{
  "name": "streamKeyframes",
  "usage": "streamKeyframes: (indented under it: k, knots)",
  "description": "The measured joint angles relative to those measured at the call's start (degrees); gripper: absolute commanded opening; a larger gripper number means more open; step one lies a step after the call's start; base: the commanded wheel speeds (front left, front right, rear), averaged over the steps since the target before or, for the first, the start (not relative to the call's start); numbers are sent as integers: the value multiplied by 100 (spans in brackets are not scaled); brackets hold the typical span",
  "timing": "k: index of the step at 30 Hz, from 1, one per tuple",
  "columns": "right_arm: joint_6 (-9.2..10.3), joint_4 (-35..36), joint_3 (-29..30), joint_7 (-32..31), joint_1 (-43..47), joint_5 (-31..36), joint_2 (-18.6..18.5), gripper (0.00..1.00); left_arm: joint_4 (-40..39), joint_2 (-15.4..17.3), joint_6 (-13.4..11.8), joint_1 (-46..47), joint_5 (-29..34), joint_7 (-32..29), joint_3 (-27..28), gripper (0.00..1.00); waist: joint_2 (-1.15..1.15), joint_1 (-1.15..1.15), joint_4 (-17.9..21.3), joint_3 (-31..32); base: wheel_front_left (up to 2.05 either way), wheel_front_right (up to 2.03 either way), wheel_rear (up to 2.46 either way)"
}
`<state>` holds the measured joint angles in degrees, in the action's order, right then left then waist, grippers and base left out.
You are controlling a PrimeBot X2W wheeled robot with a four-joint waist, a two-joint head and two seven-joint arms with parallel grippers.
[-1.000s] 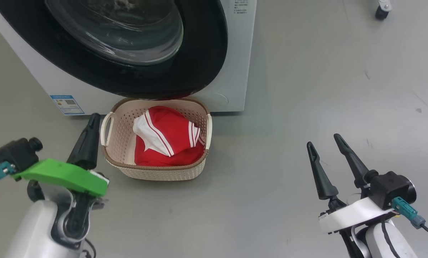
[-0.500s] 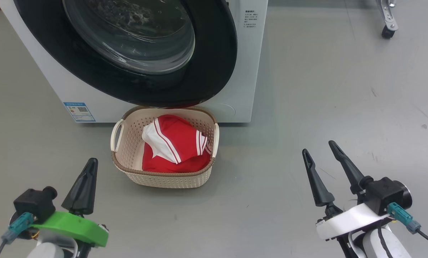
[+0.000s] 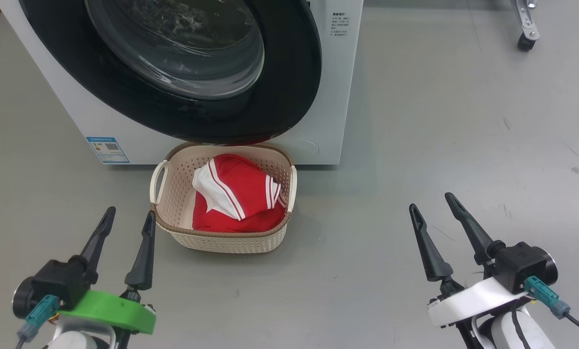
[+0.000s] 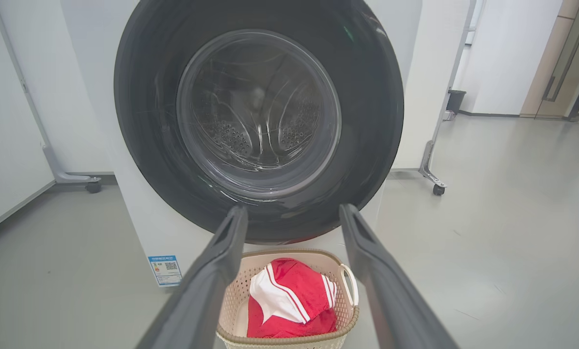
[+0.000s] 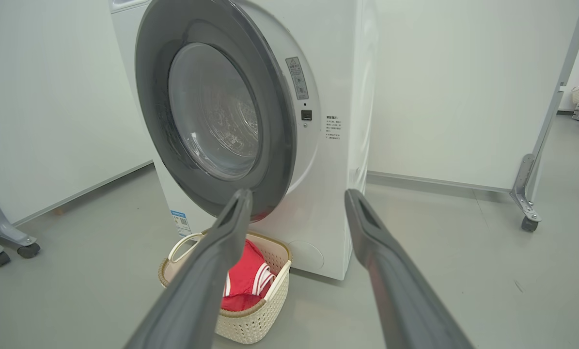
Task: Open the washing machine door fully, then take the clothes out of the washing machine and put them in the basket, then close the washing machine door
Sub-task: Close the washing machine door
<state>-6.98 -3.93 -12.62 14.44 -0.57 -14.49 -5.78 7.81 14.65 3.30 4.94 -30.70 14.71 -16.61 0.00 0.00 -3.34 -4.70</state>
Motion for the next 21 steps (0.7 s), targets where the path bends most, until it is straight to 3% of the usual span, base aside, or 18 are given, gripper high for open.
streamKeyframes:
  k: [12, 13, 14, 15, 21]
  knots:
    - [0, 43, 68, 0, 8, -1, -22, 100, -367, -368, -22, -140, 410, 0, 275, 100, 0, 0, -54, -70, 0, 0, 0]
    - [0, 52, 80, 0, 8, -1, -37, 85, -380, -401, -18, -144, 428, 0, 276, 100, 0, 0, -71, -83, 0, 0, 0]
    - [0, 64, 83, 0, 8, 1, -82, 24, -421, -468, 4, -144, 463, 0, 277, 100, 0, 0, -110, -113, 0, 0, 0]
    - [0, 69, 81, 0, 8, 3, -110, 0, -439, -490, 9, -145, 470, 0, 276, 100, 0, 0, -131, -131, 0, 0, 0]
    - [0, 74, -13, 0, -87, 122, -304, 0, -492, -599, 66, -150, 563, 0, 315, 100, 0, 0, -268, -275, 0, 0, 0]
